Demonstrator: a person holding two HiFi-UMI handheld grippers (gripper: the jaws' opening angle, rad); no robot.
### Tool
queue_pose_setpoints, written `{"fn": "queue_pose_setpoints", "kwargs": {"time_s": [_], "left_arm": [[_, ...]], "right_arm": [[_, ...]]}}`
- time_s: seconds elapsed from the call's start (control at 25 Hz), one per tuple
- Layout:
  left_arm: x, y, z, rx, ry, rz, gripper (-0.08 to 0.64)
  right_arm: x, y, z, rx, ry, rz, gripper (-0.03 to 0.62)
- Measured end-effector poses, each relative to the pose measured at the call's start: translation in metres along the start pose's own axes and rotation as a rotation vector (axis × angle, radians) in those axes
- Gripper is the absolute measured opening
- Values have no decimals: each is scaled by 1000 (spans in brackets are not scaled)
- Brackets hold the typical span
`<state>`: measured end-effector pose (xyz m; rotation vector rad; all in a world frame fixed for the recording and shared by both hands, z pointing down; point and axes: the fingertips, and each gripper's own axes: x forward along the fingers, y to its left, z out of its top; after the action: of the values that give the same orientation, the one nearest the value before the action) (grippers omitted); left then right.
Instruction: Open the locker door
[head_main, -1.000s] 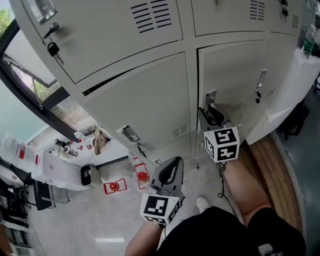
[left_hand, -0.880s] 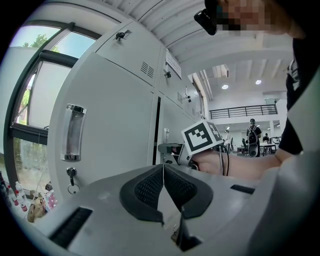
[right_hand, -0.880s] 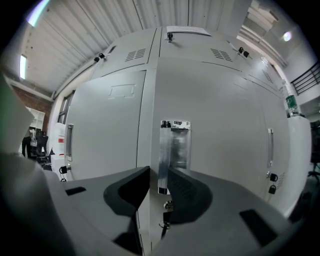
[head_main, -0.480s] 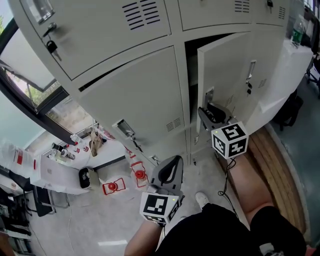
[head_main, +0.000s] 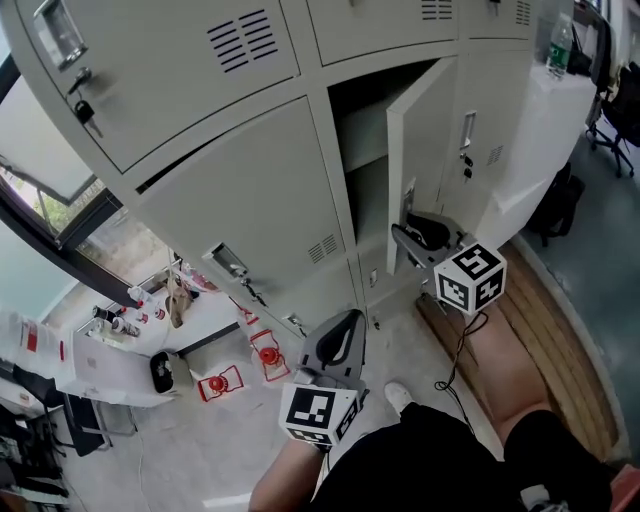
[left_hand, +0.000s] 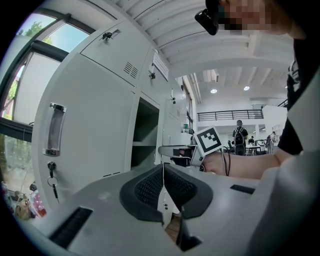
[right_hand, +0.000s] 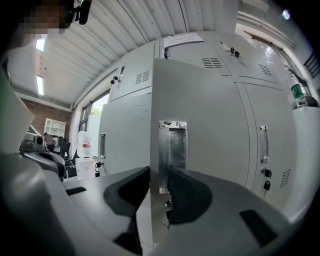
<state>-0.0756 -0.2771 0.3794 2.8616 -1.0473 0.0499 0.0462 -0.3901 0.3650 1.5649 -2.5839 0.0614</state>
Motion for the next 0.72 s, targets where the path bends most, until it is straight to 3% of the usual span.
{"fn": "queue_pose_setpoints", "kwargs": {"time_s": [0.2,0.44,0.56,0.72], "left_arm": [[6,-17,2,11,-3,-41,20],[13,-36,3,19,-7,-83,20],[15,-46,3,18,-10,-106,20],[18,-58,3,20,-11,-130,20]], "right_arm": [[-22,-4,-3,-16,0,58,165],[-48,-12,-6,-34,-1,43,173],[-61,-17,-7,-66,0,-20,188],[-67,-15,-9,-90,16,-152,282]]}}
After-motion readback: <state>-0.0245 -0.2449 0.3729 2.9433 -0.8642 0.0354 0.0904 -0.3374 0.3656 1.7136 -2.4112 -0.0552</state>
